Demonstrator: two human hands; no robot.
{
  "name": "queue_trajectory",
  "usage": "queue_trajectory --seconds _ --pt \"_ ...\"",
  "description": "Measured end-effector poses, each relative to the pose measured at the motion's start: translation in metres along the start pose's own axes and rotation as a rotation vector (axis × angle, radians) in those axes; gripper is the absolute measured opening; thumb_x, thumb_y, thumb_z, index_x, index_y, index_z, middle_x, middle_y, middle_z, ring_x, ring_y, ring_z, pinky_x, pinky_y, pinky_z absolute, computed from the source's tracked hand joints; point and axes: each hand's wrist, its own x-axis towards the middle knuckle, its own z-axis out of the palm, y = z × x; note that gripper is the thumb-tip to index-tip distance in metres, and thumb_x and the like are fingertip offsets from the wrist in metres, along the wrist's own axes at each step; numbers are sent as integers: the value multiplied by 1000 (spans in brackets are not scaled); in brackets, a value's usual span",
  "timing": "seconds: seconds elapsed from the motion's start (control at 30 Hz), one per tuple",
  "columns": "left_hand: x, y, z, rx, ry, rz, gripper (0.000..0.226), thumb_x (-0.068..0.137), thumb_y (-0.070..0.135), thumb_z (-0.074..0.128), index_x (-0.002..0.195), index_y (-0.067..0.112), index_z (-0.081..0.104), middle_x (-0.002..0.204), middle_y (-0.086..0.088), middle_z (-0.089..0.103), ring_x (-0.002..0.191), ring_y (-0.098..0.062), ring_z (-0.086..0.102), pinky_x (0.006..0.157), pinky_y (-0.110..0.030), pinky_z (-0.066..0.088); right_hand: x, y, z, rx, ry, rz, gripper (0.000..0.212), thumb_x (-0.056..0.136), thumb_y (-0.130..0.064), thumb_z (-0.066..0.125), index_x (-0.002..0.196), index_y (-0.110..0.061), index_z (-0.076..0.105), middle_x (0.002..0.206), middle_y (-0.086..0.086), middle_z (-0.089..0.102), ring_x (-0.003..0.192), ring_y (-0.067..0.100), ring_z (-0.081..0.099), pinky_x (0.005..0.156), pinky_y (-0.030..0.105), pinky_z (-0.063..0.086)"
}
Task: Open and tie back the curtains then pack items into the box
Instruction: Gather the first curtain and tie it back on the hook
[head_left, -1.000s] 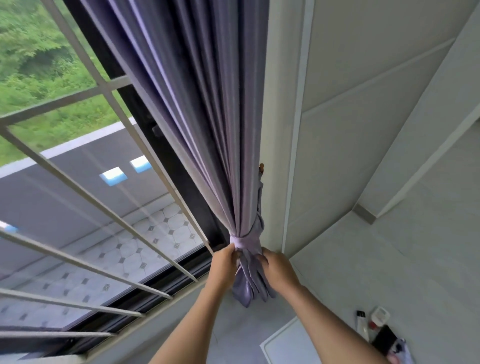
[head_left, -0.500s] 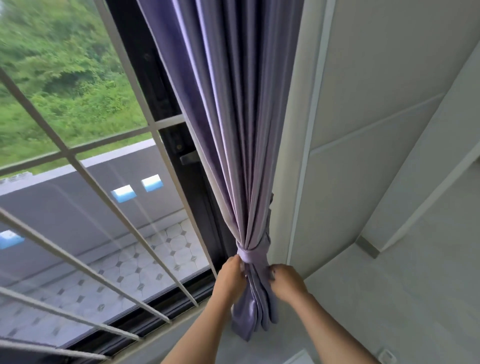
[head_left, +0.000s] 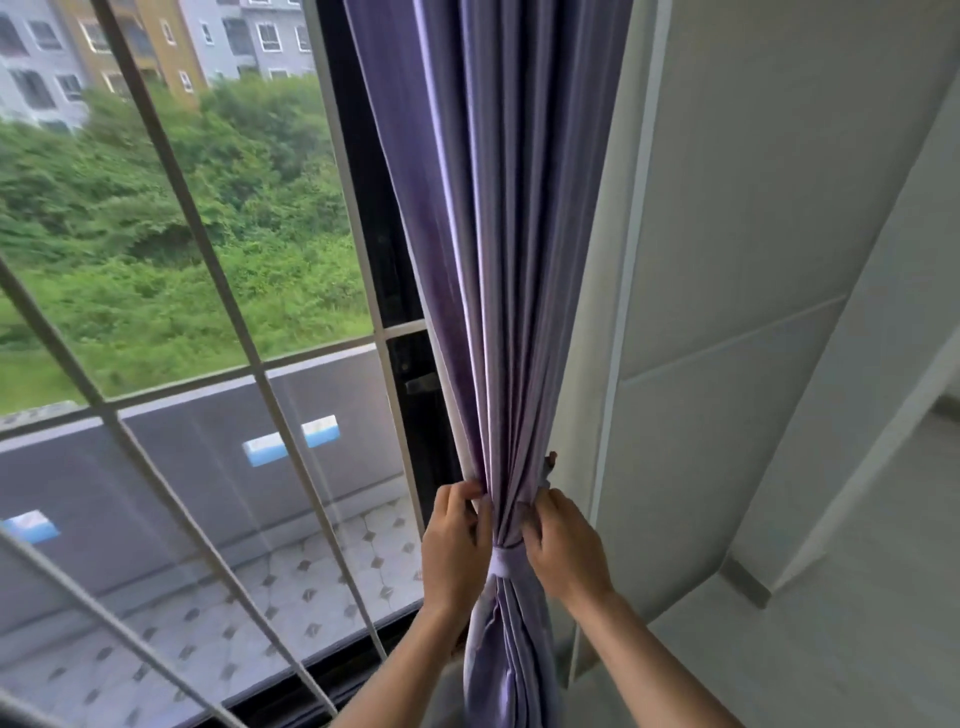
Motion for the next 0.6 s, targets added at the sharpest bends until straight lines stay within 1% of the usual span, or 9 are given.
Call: queue_trajectory --seconds 0.07,0.13,0.23,0.3,0.4,0.5,0.6 --pt "4 0 3 13 15 -11 11 94 26 54 103 21 59 99 12 54 74 -4 59 61 -22 52 -3 3 2 -20 -16 12 28 101 -27 42 119 -12 57 101 7 65 87 23 62 67 29 46" --pt "6 1 6 -15 23 -8 11 93 25 55 104 22 56 101 11 53 76 -4 59 62 -22 52 -10 10 3 -29 -48 57 30 102 -27 39 124 -15 55 102 4 65 88 20 62 69 28 49" --pt "5 9 9 -162 56 -39 10 95 28 51 104 25 49 96 9 54 81 -2 57 66 -14 47 -15 19 1 6 -70 142 32 102 -33 36 125 -21 53 104 -1 66 93 15 62 73 25 50" --pt "7 13 11 -229 96 -74 8 96 27 49 104 26 47 90 8 56 81 -3 57 65 -12 45 -14 20 -1 0 -71 164 35 102 -37 32 125 -21 53 104 -3 65 94 14 61 74 23 48" --pt "14 11 13 -154 40 -43 11 93 24 55 100 28 47 88 10 55 72 -5 58 60 -19 49 -15 19 0 -73 -126 149 45 100 -49 25 118 -21 55 98 -4 64 89 14 60 67 23 44" --pt "22 8 13 -29 -16 -2 15 92 15 57 88 25 47 85 10 52 66 -7 54 56 -27 51 -24 15 3 -70 -183 185 40 96 -54 31 110 -26 56 98 -5 63 88 14 61 68 28 50" --pt "22 5 12 51 -28 58 24 90 6 54 76 20 41 73 7 50 60 -15 50 51 -36 45 -25 12 3 -77 -171 221 37 97 -52 35 111 -25 55 98 -4 61 89 16 61 70 29 50"
